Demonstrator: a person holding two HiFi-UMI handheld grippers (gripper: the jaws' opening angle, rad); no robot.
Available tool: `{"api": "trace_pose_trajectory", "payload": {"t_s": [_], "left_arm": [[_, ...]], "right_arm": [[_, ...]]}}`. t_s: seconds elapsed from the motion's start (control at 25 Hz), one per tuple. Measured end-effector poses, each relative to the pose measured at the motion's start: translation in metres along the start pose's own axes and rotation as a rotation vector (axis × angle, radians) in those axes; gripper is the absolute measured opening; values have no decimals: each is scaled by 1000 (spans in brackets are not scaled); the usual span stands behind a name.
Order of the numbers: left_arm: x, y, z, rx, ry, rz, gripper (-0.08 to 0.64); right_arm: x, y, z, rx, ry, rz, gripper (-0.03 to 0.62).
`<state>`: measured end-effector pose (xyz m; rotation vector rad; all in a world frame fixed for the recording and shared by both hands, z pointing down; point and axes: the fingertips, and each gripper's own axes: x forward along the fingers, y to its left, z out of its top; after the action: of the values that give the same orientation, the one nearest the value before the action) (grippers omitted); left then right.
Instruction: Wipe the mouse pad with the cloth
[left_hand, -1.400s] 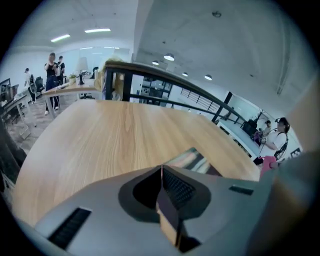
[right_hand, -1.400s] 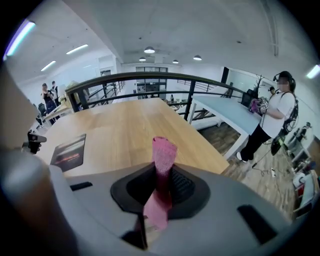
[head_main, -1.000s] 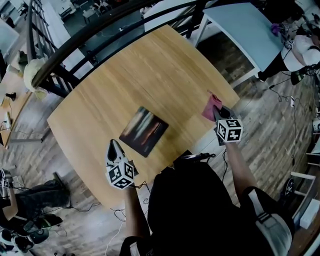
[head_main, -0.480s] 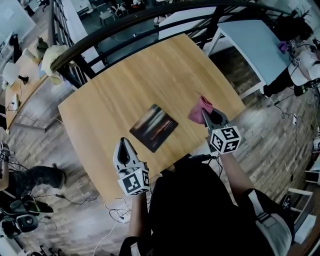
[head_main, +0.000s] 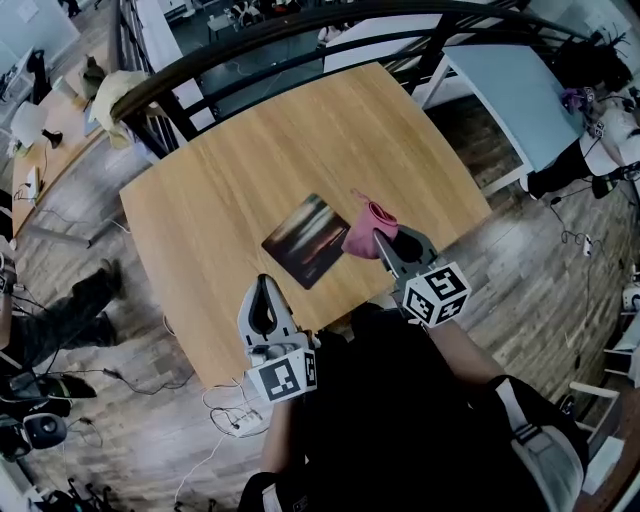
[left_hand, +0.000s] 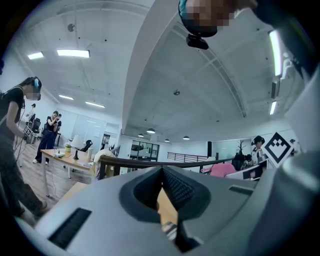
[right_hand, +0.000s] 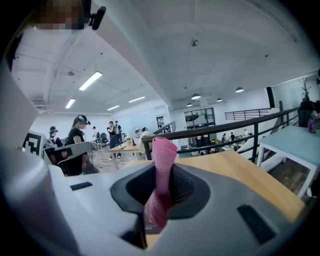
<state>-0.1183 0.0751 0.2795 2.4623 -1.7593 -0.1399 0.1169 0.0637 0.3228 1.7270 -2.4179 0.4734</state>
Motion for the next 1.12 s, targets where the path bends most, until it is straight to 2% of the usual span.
{"api": "trace_pose_trajectory", "payload": {"t_s": [0.24,0.52,0.8,1.12], "left_arm": [[-9,-18,-4,11,2,25,23],[-8,-33,-11,28,28,85,23],[-3,-60,-24,10,47,94,23],[-2,-66,-27,26,48,122,23]], "right_arm": [[1,36,-13,-25,18,131,66],[-1,45,-30,-21,61,240,66],[-5,29,-32,-9,63,264,66],[-7,16,-32,-13,60,262,66]]}}
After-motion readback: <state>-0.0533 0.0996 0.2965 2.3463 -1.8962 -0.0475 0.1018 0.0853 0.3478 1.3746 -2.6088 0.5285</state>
